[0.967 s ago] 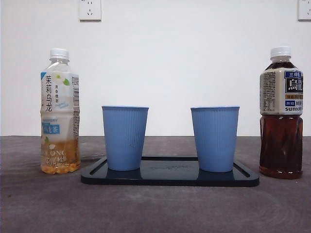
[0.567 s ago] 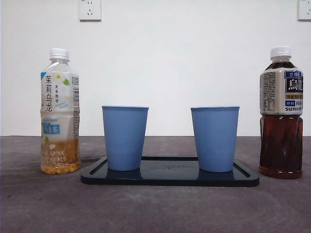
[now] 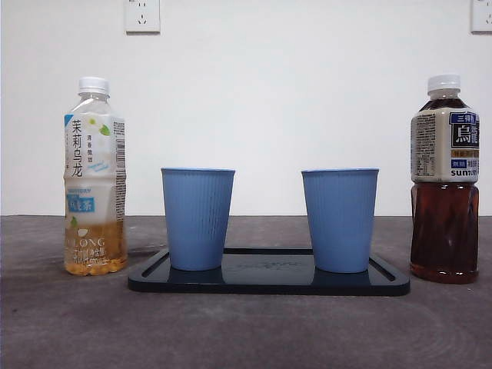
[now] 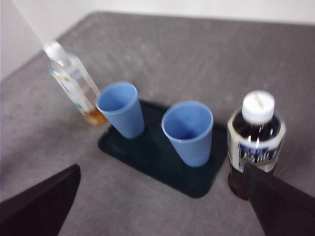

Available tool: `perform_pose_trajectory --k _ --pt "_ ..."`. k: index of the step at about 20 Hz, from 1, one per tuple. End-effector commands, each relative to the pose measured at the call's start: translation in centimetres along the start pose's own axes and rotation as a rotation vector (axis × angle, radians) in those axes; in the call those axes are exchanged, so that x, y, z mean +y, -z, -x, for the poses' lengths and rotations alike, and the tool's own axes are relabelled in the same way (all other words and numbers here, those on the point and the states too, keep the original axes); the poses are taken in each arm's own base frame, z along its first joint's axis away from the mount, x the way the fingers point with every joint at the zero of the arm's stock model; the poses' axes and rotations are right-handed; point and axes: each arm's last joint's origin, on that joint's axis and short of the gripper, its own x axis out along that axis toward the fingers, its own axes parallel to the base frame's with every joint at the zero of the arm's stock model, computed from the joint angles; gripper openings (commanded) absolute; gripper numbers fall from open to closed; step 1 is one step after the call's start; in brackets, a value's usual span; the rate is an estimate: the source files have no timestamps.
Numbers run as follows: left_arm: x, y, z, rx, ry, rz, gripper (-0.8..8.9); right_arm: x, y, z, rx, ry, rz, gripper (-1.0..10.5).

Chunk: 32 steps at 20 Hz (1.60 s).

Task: Pour the drink into the cup

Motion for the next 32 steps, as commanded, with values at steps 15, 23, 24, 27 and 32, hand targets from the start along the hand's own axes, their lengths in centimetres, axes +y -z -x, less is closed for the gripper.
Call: perform_pose_trajectory --k 15,23,24,27,32 --pt "3.2 8.0 -4.2 0.145 -0.066 0.034 5.27 -5.3 8.3 -9.4 -0.147 0.216 -0.101 5.3" --pt "3.0 7.7 -4.0 0.066 -0.057 -0.002 5.26 -6.6 10.1 -12.2 -0.166 0.209 -0.088 5.3" --pt "3.0 7.6 -4.0 0.059 -0.056 -0.005 5.26 -6.7 9.9 -12.5 -0.180 0.206 -0.084 5.3" --pt "3.0 7.6 -4.0 0.058 -0.056 -0.006 5.26 -7.2 9.8 -13.6 -0.194 0.204 -0.079 5.3" --pt "3.0 7.6 -3.9 0.057 -0.056 -0.007 5.26 -8.1 10.0 -15.5 -0.198 0.218 -0.059 5.3"
